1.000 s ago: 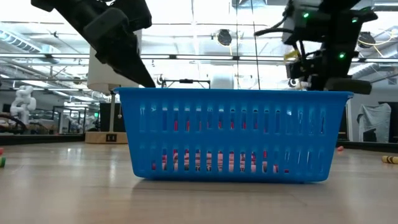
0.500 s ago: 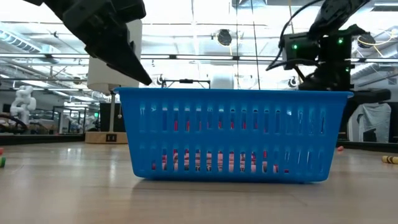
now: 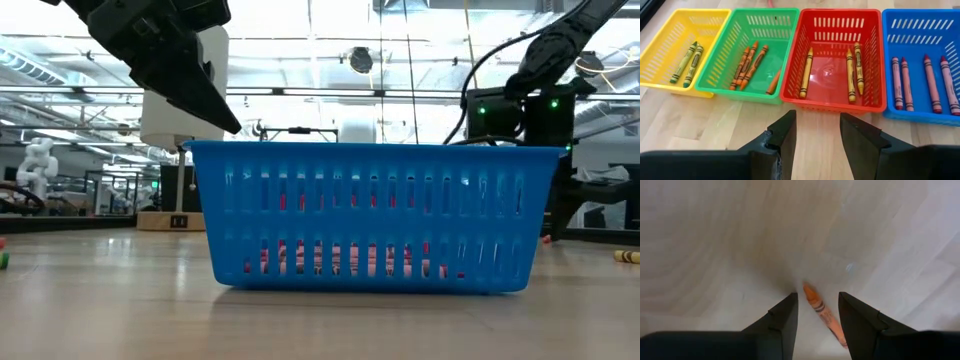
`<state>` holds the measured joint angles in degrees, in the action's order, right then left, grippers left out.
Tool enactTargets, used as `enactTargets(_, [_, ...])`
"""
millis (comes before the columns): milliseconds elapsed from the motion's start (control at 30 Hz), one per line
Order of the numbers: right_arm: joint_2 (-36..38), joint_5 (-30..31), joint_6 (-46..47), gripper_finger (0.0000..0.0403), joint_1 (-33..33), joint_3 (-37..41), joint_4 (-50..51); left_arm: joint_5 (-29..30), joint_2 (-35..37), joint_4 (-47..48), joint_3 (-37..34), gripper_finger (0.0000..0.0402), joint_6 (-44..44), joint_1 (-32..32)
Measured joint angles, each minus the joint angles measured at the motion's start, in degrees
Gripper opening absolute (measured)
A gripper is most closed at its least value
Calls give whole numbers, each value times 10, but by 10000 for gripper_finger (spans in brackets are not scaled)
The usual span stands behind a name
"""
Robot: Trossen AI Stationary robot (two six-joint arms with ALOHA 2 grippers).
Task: Sort crayons
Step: Put the orange crayon into the green bin
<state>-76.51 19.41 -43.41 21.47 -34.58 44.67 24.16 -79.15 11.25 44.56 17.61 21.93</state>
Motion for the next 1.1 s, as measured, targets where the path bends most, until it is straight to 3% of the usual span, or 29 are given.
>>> enactTargets(300, [2, -43, -37, 113, 40, 17, -21, 1, 0, 0, 0, 150, -4, 0])
enactTargets(633, [1, -71, -38, 9, 43, 19, -23, 2, 0, 0, 0, 150, -5, 0])
enactTargets(900, [-1, -69, 17, 5, 19, 2, -20, 2, 0, 0, 0, 150, -5, 0])
enactTargets(1100, [-1, -119, 98, 3, -7, -47, -41, 2, 0, 1, 0, 150, -3, 0])
